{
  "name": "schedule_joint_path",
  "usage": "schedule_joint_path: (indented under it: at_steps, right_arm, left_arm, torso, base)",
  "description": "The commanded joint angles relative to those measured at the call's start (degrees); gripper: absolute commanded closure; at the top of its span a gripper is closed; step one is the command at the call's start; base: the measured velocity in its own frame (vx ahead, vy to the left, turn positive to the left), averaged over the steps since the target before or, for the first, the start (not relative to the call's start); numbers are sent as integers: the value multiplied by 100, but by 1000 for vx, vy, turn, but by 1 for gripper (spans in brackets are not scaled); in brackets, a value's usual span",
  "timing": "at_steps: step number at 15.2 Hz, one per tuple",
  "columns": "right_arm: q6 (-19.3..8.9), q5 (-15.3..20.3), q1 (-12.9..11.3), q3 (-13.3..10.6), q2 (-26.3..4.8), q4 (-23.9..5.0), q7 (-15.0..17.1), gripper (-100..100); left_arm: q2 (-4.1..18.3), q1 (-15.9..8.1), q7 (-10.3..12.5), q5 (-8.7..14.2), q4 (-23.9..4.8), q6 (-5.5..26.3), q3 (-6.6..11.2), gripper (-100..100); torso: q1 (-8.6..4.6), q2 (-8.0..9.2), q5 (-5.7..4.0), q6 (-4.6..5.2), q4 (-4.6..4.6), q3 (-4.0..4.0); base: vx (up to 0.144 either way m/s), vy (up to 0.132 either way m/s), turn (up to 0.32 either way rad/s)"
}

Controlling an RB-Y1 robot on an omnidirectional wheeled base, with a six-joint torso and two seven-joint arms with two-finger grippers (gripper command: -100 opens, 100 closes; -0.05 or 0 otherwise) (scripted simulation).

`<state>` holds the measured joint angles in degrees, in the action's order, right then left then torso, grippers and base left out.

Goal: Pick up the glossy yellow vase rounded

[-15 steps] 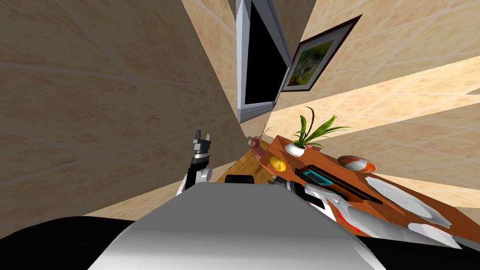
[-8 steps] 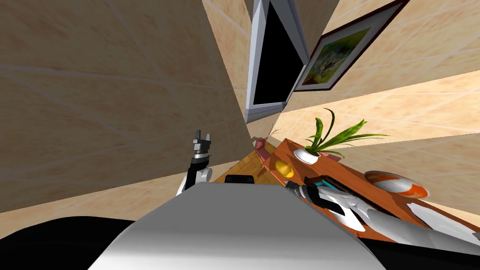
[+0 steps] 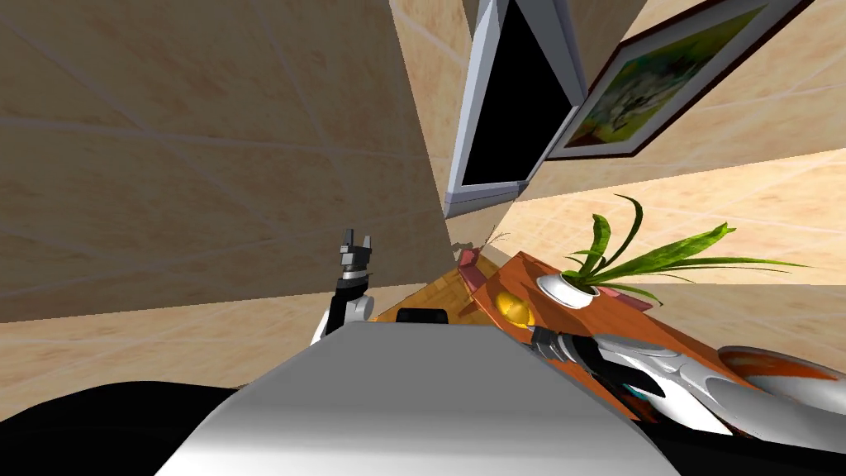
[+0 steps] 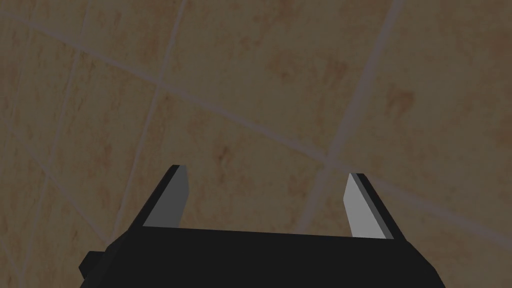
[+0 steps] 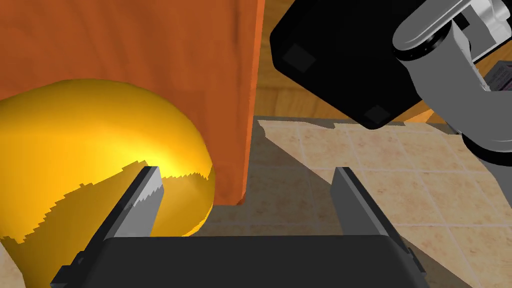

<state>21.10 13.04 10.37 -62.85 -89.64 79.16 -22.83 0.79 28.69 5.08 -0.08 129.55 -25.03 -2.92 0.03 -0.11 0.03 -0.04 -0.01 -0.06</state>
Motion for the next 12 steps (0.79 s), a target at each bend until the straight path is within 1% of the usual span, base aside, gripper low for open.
schedule_joint_path:
  at_steps: [1,2,3,4,6,8,10,11,12]
  right_arm:
    - [-53,62,-114,-182,-182,-58,-22,-100]
    - [-55,90,-174,-323,-353,-176,-102,-100]
    - [-55,90,-174,-323,-353,-176,-102,-100]
    - [-56,115,-232,-450,-505,-281,-175,-100]
    - [-56,158,-336,-657,-746,-449,-299,-100]
    - [-52,188,-421,-799,-904,-559,-389,-100]
    - [-47,209,-485,-891,-999,-626,-451,-100]
    - [-70,242,-488,-860,-948,-546,-339,-100]
    - [-131,279,-460,-820,-774,-667,-359,-100]
  left_arm:
    - [0,0,0,0,0,0,0,0]
    - [0,1,0,0,0,0,0,0]
    - [0,0,0,0,0,0,0,0]
    - [0,1,0,0,0,0,0,0]
    - [0,0,0,0,0,0,0,0]
    - [0,0,0,0,0,0,0,0]
    - [0,1,0,0,0,0,0,0]
    - [0,1,0,0,0,0,0,0]
    - [0,2,0,0,1,0,1,0]
  torso:
    - [0,0,0,0,0,0]
    - [0,-1,-1,3,0,-1]
    - [2,-1,1,2,0,-1]
    - [1,-3,-1,1,0,-2]
    - [5,-8,0,-2,-2,-5]
    - [13,-19,2,-4,-4,-11]
    - [21,-27,4,0,-6,-15]
    - [22,-29,4,0,-6,-17]
    - [15,-22,1,6,-5,-13]
  base:
    - [7,24,213]
    - [7,29,220]
    - [7,24,200]
    - [12,27,218]
    - [32,45,380]
    - [52,61,334]
    - [72,69,239]
    - [44,34,75]
    - [9,1,29]
